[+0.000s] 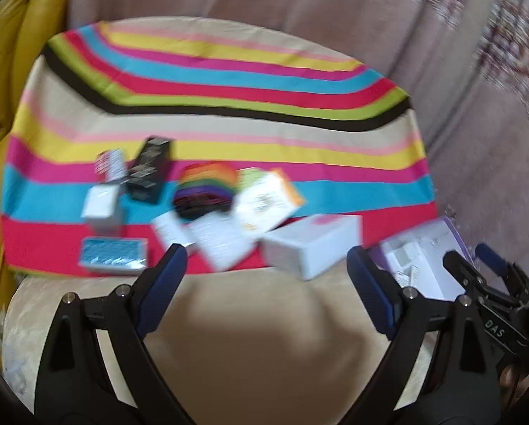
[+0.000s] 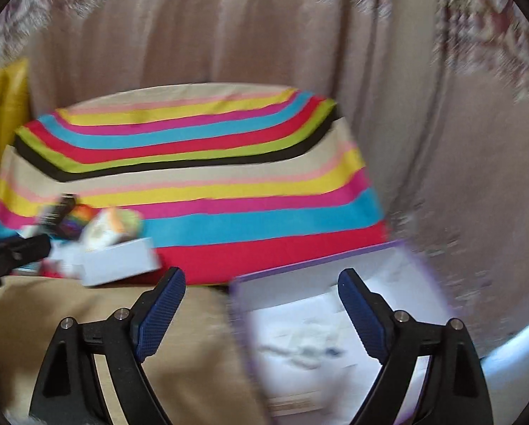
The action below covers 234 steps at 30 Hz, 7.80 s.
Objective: Organize objects
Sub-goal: 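Move both open grippers back over the cloth, then reach the right gripper to the large white box and close on it, then carry the large white box into the storage box and open the right gripper, then move both open grippers back over the items on the cloth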
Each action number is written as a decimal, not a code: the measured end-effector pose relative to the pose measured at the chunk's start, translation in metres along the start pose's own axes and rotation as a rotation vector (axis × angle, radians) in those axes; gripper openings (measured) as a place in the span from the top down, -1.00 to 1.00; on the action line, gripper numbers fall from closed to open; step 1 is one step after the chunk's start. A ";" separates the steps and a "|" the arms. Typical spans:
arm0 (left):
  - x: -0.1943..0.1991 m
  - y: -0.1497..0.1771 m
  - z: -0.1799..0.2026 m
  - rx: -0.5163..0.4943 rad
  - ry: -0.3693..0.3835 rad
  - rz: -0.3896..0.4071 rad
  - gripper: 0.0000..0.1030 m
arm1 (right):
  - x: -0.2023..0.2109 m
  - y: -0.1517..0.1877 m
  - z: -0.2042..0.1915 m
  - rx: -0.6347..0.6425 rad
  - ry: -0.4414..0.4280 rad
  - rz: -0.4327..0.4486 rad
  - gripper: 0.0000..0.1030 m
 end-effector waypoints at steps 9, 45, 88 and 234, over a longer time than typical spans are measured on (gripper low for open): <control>0.011 0.016 -0.054 0.101 -0.046 -0.006 -0.80 | -0.016 0.015 -0.050 0.100 -0.099 -0.088 -0.73; -0.008 0.023 -0.120 0.211 -0.094 -0.092 -0.80 | -0.090 0.017 -0.122 0.363 -0.225 -0.258 -0.73; -0.085 0.001 -0.156 0.181 -0.152 -0.284 0.25 | -0.104 -0.005 -0.111 0.350 -0.335 -0.310 -0.99; -0.052 0.018 -0.118 0.254 -0.131 -0.287 -0.68 | -0.102 0.011 -0.076 -0.074 -0.172 -0.442 -0.84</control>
Point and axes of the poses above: each gripper's, at about its wrist camera, not at the fingertips, and x roughly against the way its jaws point, z to its right, y to its underside, the point moved 1 cm from there along -x, roughly the way its jaws point, and after that the axes turned 15 degrees about -x, right-handed, at the moved point
